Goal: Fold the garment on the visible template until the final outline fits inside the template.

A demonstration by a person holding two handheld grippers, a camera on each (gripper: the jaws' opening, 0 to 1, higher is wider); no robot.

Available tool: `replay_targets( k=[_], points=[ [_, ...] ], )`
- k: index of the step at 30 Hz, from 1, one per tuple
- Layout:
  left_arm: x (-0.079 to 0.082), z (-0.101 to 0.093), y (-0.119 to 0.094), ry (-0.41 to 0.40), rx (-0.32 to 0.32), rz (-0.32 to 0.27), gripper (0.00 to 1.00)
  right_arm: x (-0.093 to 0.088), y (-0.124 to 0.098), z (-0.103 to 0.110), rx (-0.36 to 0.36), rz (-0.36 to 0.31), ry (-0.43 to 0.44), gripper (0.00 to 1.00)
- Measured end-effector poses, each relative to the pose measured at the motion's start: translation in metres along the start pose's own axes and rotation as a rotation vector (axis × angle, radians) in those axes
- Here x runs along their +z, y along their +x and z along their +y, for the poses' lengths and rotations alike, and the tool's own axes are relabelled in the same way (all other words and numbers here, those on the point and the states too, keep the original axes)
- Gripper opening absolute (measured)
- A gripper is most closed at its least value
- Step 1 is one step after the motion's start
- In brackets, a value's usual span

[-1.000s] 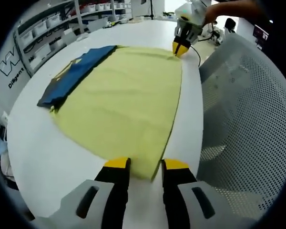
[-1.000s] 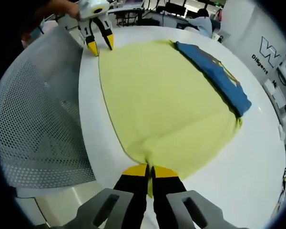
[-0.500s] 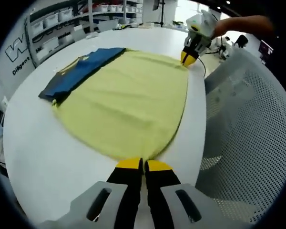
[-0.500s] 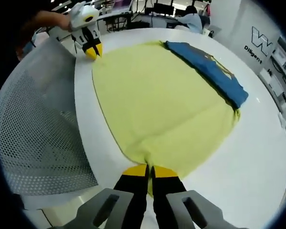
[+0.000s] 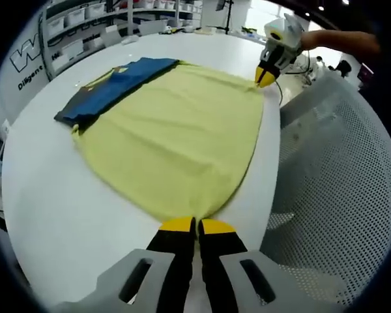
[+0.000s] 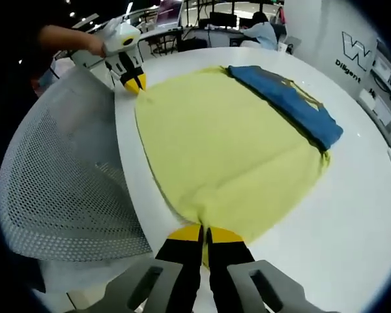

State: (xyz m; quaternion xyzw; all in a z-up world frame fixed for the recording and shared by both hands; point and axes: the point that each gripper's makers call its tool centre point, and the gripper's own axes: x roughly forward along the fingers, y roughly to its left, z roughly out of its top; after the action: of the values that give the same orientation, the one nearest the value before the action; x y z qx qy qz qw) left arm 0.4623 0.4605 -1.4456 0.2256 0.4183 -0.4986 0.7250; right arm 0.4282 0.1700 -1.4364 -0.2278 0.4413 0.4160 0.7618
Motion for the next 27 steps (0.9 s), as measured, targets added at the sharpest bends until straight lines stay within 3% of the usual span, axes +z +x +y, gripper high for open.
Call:
replay_targets(
  k=[13, 27],
  points=[
    [-0.006, -0.018, -0.016, 0.015, -0.032, 0.035, 0.01, -0.006, -0.010, 0.021, 0.054, 0.026, 0.021, 0.00],
    [-0.011, -0.037, -0.051, -0.172, -0.144, 0.056, 0.01, 0.005, -0.042, 0.053, 0.113, -0.006, 0.098, 0.00]
  ],
)
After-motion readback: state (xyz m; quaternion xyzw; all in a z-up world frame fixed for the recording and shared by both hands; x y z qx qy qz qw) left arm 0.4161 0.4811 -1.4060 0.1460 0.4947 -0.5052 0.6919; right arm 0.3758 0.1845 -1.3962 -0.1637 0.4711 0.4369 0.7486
